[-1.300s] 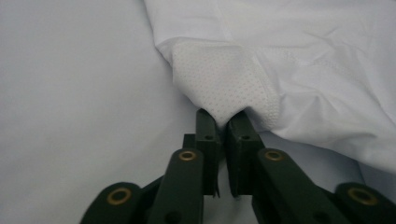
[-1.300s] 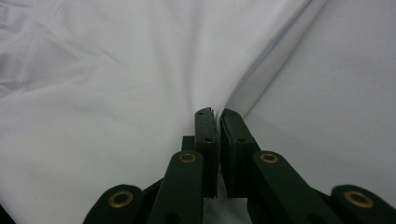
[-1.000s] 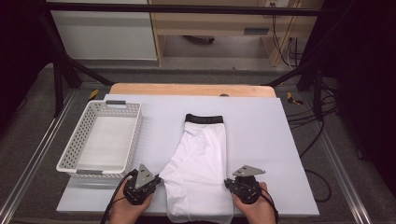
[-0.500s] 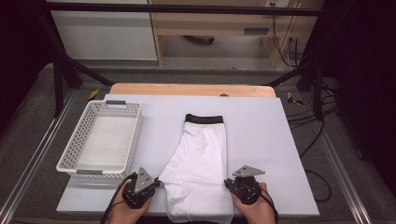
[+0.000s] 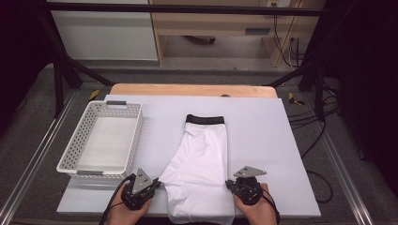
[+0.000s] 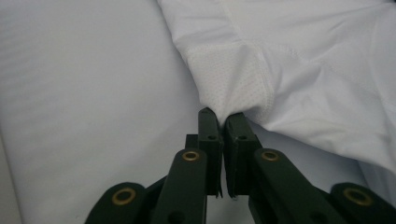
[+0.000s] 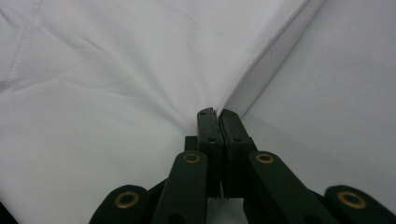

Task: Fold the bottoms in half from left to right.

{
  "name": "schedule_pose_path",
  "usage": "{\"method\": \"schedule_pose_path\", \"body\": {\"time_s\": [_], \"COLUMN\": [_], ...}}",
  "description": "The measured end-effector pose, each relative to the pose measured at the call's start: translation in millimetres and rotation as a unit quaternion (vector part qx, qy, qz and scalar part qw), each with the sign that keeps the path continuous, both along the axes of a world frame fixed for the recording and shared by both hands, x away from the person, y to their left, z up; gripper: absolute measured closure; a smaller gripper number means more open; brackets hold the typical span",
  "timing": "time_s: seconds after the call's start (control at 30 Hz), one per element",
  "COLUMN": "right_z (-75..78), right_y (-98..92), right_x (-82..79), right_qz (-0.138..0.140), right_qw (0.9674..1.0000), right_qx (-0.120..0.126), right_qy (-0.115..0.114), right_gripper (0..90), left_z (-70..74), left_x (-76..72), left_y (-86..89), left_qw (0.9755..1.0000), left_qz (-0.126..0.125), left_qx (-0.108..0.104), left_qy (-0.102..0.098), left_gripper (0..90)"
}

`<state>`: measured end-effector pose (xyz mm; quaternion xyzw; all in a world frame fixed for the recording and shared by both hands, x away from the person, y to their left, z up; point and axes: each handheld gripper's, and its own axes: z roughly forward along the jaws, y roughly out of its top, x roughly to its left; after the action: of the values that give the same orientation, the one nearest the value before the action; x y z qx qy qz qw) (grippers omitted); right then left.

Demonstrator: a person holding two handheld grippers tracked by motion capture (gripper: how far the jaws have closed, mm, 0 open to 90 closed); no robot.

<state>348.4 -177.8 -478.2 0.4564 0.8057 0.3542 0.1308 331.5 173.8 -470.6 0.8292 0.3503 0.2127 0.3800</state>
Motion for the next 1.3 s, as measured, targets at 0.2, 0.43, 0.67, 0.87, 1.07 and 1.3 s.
{"method": "schedule_pose_path", "body": {"time_s": [0.2,0.43,0.67,0.87,1.07,1.3], "right_z": [-0.4,-0.3,1.7,5.0,0.0,-0.3], "right_y": [-1.0,-0.3,-1.3,-7.0,3.9,5.6], "right_x": [0.6,-0.1,-1.6,-8.4,-4.9,-1.4], "right_qz": [-0.002,-0.002,-0.009,-0.030,-0.014,-0.007], "right_qw": [1.0000,1.0000,1.0000,0.9993,0.9997,0.9999], "right_qx": [0.005,0.001,-0.002,0.003,-0.017,-0.009], "right_qy": [0.003,0.001,-0.004,-0.020,-0.013,-0.008], "right_gripper": [87.7,87.4,73.2,55.6,61.4,85.4], "left_z": [18.0,5.1,-14.1,-16.1,-16.6,-17.8], "left_x": [-14.8,-22.1,-17.4,-14.4,-12.5,-10.2], "left_y": [5.3,-29.9,-41.2,-37.9,-37.2,-35.6], "left_qw": [0.9991,0.9981,0.9976,0.9971,0.9953,0.9944], "left_qz": [0.011,-0.056,-0.066,-0.071,-0.083,-0.086], "left_qx": [-0.028,-0.024,-0.004,-0.017,-0.032,-0.043], "left_qy": [-0.029,-0.006,0.016,0.023,0.038,0.043], "left_gripper": [73.2,59.5,54.6,56.3,65.8,82.9]}}
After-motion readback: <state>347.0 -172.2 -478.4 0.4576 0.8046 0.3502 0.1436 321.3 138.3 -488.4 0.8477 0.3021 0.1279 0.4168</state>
